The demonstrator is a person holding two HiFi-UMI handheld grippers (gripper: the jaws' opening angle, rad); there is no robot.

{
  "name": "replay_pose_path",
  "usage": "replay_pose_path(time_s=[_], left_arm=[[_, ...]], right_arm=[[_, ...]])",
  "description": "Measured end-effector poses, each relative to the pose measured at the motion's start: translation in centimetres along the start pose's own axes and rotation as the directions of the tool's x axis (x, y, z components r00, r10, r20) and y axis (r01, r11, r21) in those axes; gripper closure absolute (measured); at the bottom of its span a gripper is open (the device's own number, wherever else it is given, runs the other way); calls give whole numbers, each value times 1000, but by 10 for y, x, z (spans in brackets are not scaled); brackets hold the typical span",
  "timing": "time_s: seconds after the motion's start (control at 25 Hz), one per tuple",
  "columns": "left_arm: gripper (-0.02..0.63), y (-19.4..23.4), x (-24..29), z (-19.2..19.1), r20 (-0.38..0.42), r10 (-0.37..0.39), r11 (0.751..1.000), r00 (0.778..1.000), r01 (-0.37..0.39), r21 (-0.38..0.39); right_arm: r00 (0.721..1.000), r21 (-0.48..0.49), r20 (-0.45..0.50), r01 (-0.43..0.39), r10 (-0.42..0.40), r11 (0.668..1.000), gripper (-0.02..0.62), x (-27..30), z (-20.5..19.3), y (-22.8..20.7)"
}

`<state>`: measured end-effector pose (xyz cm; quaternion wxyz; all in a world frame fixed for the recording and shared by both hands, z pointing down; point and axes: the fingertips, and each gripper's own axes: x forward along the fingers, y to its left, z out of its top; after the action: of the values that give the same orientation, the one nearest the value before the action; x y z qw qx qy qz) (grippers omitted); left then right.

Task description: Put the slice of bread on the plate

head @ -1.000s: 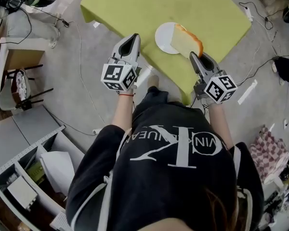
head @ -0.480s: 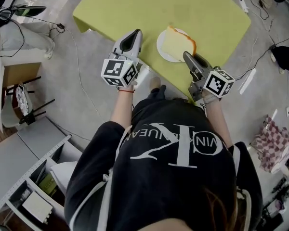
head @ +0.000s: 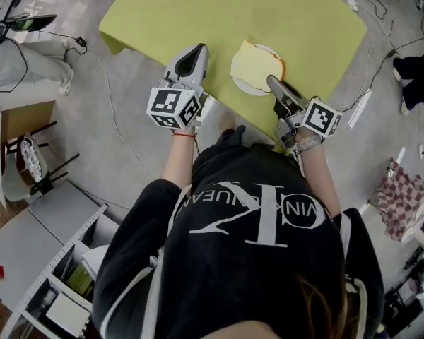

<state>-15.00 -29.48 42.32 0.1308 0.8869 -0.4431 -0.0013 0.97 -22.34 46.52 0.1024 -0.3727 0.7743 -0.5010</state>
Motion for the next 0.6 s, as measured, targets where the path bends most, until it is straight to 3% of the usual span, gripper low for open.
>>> replay_pose_path(time_s=[0.12, 0.28, 0.4, 0.6], left_arm=[[595, 3, 2, -4, -5, -15, 1000, 1000, 15, -21], [595, 0, 8, -13, -15, -27, 998, 1000, 26, -51], [595, -13, 11, -19, -31, -31, 998, 999, 30, -50], [595, -21, 3, -21, -31, -7, 997, 999, 5, -79]], right_arm=[[1000, 2, 17, -6, 6, 1000, 506, 2, 3, 1], [990, 36, -5, 143, -143, 989, 503, -5, -2, -25], [985, 11, -32, 170, -169, 985, 495, -6, -1, -31], [966, -147, -72, 237, -249, 960, 469, 0, 3, -39]])
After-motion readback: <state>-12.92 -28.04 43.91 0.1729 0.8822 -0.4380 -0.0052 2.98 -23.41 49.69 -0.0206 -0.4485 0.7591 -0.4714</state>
